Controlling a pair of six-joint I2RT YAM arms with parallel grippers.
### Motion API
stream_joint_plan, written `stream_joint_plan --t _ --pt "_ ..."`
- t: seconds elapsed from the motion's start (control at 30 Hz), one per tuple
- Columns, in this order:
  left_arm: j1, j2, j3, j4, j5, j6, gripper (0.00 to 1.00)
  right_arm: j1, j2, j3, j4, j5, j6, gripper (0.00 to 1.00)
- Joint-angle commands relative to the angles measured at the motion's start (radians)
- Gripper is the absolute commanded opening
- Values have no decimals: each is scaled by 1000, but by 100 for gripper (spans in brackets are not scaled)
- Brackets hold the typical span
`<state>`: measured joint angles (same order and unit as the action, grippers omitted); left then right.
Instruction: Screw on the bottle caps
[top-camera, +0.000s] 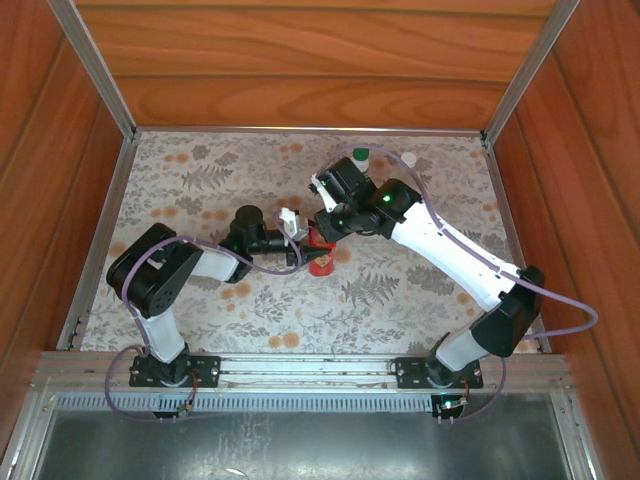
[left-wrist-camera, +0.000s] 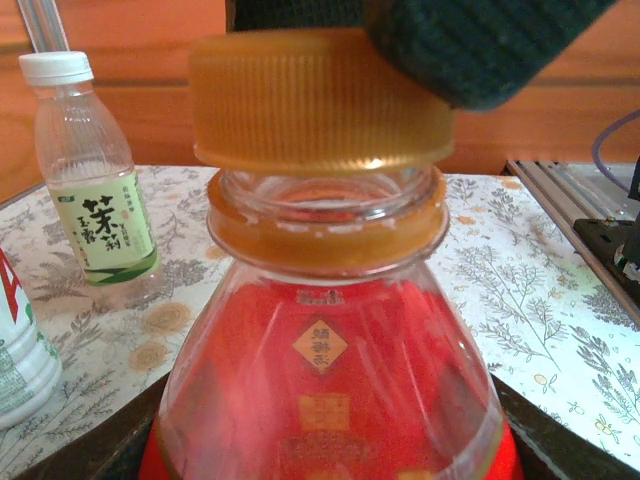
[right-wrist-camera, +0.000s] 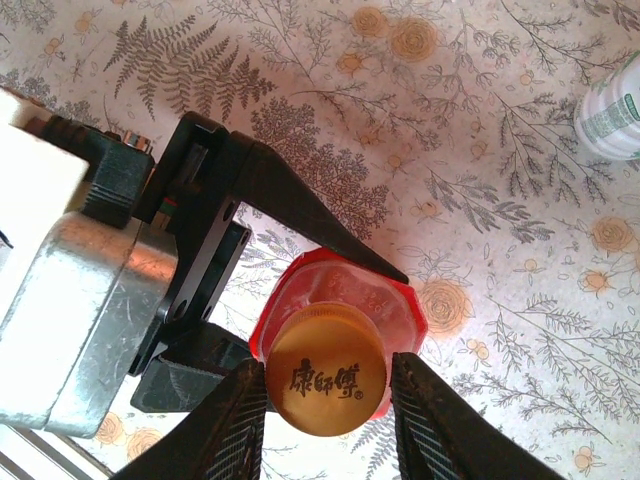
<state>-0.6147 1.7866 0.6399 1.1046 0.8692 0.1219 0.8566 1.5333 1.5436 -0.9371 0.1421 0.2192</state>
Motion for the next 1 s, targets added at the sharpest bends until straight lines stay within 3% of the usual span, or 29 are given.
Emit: stream_joint_plan --t 0.0,0.33,0.43,0.53,0.97 --pt "11 7 -30 -66 1 -7 59 -5 15 -10 11 -16 8 38" --pt "13 7 -29 -66 3 -8 59 -7 24 -11 16 -24 3 38" --pt "13 8 -29 -66 2 -7 59 -7 20 -13 15 -22 1 31" --pt "13 8 -28 -66 4 -9 59 -7 16 -14 14 -24 -12 30" --pt "19 11 -26 -66 30 -28 59 -13 35 75 -53 -103 -215 30"
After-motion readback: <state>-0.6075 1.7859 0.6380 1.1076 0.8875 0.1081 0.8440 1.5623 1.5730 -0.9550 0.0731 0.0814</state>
